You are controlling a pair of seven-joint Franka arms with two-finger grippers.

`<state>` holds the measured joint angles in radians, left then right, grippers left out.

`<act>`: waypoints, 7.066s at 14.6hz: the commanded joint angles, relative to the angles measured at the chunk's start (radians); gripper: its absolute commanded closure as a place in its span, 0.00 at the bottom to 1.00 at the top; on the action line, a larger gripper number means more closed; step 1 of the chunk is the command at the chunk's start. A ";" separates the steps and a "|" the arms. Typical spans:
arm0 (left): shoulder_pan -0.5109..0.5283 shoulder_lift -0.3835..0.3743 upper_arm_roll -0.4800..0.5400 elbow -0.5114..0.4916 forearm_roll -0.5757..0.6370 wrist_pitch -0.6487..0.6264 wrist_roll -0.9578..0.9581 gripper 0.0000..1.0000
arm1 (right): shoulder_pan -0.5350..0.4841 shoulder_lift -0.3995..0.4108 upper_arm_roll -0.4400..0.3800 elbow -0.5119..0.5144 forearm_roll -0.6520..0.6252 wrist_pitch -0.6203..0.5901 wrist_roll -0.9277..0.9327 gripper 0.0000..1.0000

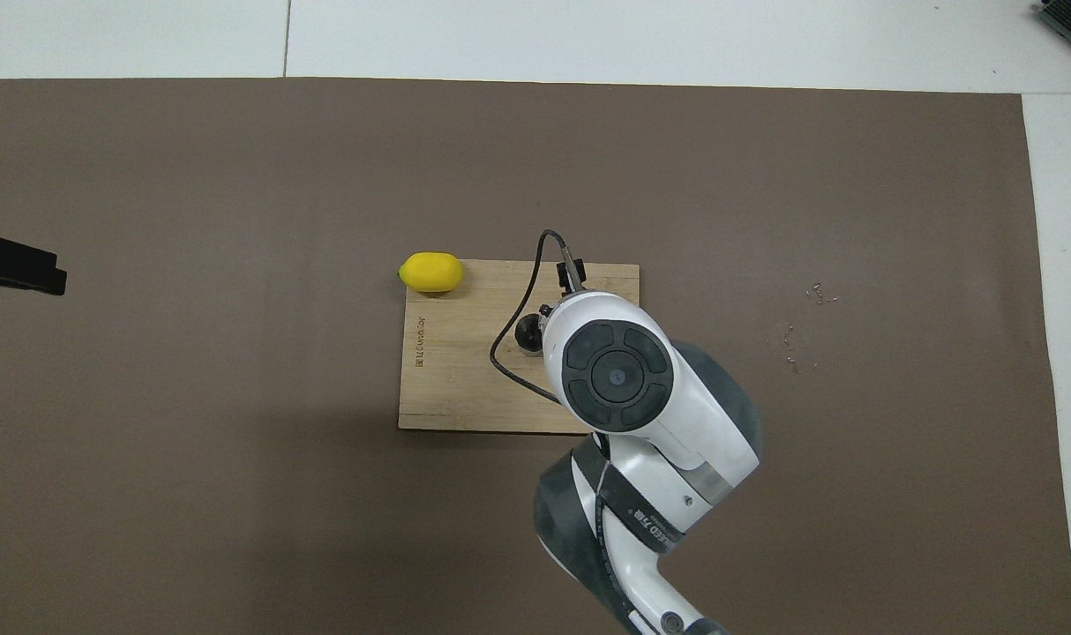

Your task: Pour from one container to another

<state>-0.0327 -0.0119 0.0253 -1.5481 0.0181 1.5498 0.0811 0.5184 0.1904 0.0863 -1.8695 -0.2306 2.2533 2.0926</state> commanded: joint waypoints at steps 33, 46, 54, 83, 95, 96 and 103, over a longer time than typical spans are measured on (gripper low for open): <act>0.007 -0.016 -0.016 -0.006 0.026 -0.005 -0.004 0.00 | -0.064 0.014 0.006 0.013 0.272 -0.011 -0.078 1.00; 0.016 -0.017 -0.016 -0.006 0.026 -0.004 -0.001 0.00 | -0.352 -0.005 0.006 -0.128 0.833 -0.017 -0.538 1.00; 0.014 -0.017 -0.018 -0.007 0.019 -0.002 -0.007 0.00 | -0.586 0.003 0.006 -0.221 1.034 -0.112 -0.926 1.00; 0.014 -0.019 -0.018 -0.015 0.019 0.006 -0.012 0.00 | -0.747 -0.117 0.000 -0.329 0.901 -0.149 -1.438 0.01; 0.016 -0.019 -0.018 -0.020 0.019 0.019 -0.009 0.00 | -0.588 -0.184 0.007 -0.219 0.194 -0.191 -1.841 0.01; 0.016 -0.019 -0.018 -0.020 0.019 0.019 -0.009 0.00 | -0.568 -0.186 0.007 -0.174 0.177 -0.240 -1.840 0.01; 0.016 -0.019 -0.018 -0.020 0.019 0.021 -0.010 0.00 | -0.560 -0.178 0.029 0.145 0.183 -0.487 -1.833 0.01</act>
<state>-0.0293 -0.0140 0.0172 -1.5500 0.0267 1.5544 0.0789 -0.0360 -0.0138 0.1024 -1.8298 -0.0440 1.8443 0.2786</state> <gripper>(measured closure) 0.000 0.004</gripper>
